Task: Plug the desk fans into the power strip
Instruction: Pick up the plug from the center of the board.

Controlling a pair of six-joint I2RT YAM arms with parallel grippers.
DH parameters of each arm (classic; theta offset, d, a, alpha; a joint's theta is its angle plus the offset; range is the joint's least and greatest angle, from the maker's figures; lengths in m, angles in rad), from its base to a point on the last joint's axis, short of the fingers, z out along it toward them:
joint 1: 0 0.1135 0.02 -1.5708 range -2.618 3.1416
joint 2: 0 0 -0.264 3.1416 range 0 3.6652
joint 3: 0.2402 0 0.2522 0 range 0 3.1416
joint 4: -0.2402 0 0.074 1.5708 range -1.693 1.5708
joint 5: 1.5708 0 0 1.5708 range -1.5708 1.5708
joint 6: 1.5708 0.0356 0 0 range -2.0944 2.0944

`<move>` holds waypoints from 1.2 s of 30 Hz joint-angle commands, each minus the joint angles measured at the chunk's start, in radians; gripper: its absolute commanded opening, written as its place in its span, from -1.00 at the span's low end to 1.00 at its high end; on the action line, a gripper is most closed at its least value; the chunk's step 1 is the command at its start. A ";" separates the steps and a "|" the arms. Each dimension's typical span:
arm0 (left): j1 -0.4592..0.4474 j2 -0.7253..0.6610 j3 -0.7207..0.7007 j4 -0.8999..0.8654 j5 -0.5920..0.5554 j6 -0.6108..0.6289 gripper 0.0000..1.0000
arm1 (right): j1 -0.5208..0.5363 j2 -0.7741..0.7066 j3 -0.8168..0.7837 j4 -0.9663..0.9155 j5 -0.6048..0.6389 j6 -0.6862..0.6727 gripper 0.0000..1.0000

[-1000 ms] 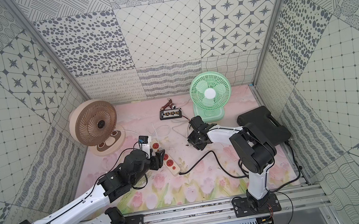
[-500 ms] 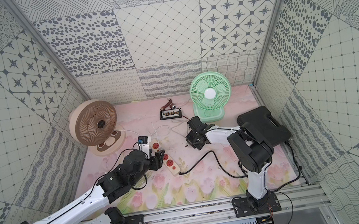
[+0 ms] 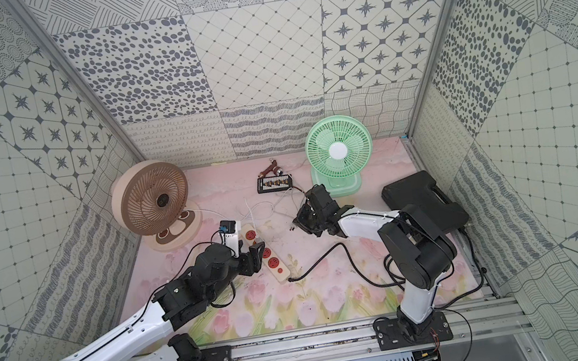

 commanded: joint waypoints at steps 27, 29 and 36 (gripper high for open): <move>0.178 0.490 0.515 -0.046 0.627 -0.484 0.91 | 0.031 -0.500 -0.284 0.108 -0.025 -0.601 -1.00; 0.190 0.554 0.551 -0.009 0.684 -0.517 0.84 | 0.035 -0.513 -0.290 0.107 -0.025 -0.606 -1.00; 0.204 0.729 0.717 -0.068 0.739 -0.532 0.60 | 0.043 -0.568 -0.318 0.091 -0.016 -0.623 -1.00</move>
